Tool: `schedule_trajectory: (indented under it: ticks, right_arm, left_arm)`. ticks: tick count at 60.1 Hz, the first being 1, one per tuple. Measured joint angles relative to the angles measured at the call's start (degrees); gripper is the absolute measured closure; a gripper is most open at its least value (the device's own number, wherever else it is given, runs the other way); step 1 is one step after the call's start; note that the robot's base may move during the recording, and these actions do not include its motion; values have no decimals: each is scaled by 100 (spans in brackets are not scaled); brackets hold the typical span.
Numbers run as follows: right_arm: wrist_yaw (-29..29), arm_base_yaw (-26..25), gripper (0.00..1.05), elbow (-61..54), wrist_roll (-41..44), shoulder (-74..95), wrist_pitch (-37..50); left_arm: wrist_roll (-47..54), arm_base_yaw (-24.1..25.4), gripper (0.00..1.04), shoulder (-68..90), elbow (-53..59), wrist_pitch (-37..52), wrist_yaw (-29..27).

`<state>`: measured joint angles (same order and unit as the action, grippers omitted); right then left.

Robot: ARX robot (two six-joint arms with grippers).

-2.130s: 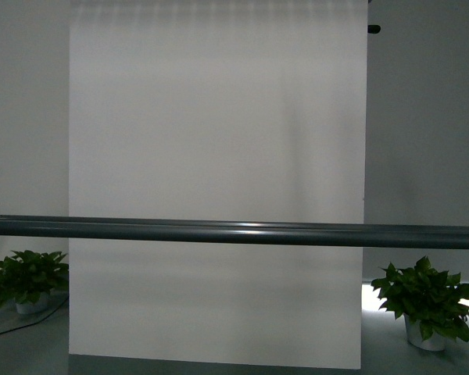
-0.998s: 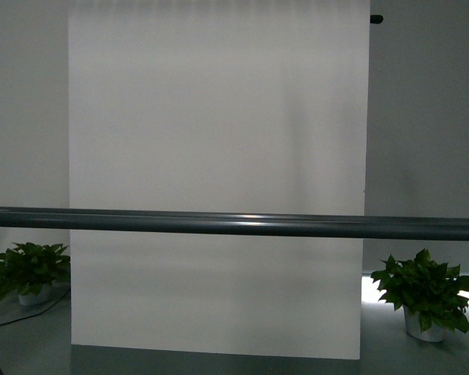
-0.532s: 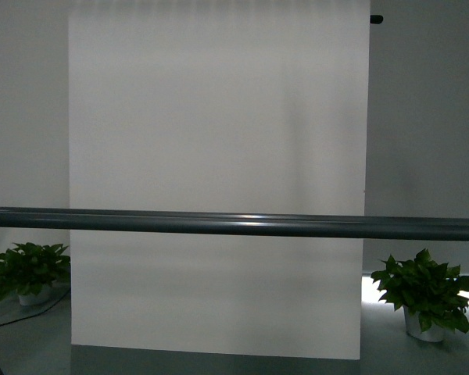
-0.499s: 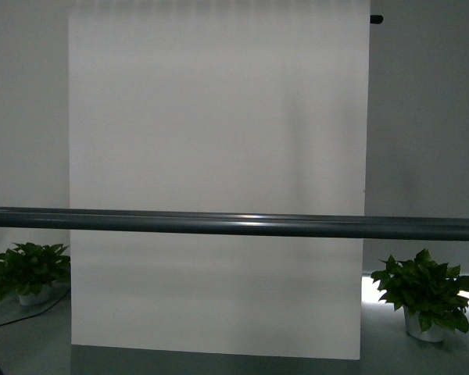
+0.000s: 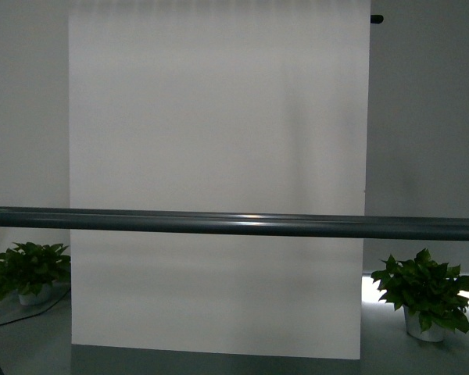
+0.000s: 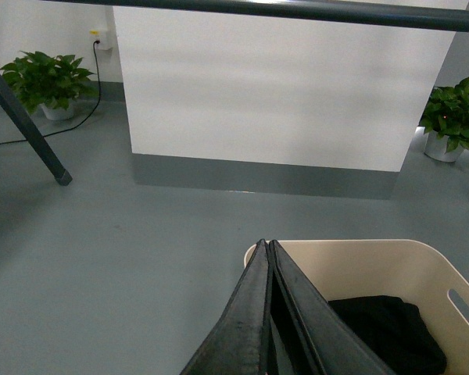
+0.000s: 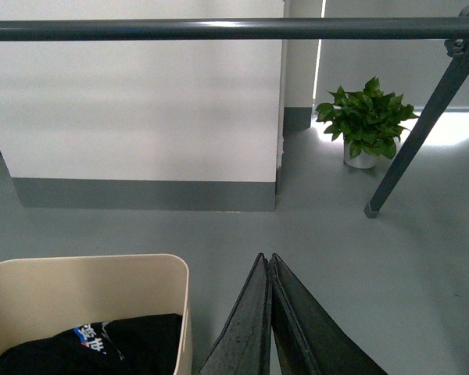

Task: Move hamper under clothes hanger

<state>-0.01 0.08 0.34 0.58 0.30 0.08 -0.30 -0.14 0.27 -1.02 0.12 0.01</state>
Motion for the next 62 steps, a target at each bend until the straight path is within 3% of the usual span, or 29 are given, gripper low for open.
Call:
schedule_trajectory:
  ticks: [5, 11, 23, 40, 43, 62]
  right_arm:
    - [-4, 0, 103, 0, 0, -7, 0]
    - [-2, 0, 95, 0, 0, -4, 0]
    - [-2, 0, 54, 0, 0, -4, 0]
    - [-2, 0, 13, 0, 0, -4, -2]
    - [-2, 0, 6, 0, -4, -7, -2]
    - [-2, 0, 8, 0, -2, -7, -2]
  left_arm:
    - [-2, 0, 101, -2, 0, 0, 2]
    - [0, 0, 87, -2, 0, 0, 2]
    - [0, 0, 45, -2, 0, 0, 2]
    - [2, 0, 5, -2, 0, 0, 2]
    - [7, 0, 7, -2, 0, 0, 2]
    - [7, 0, 7, -2, 0, 0, 2]
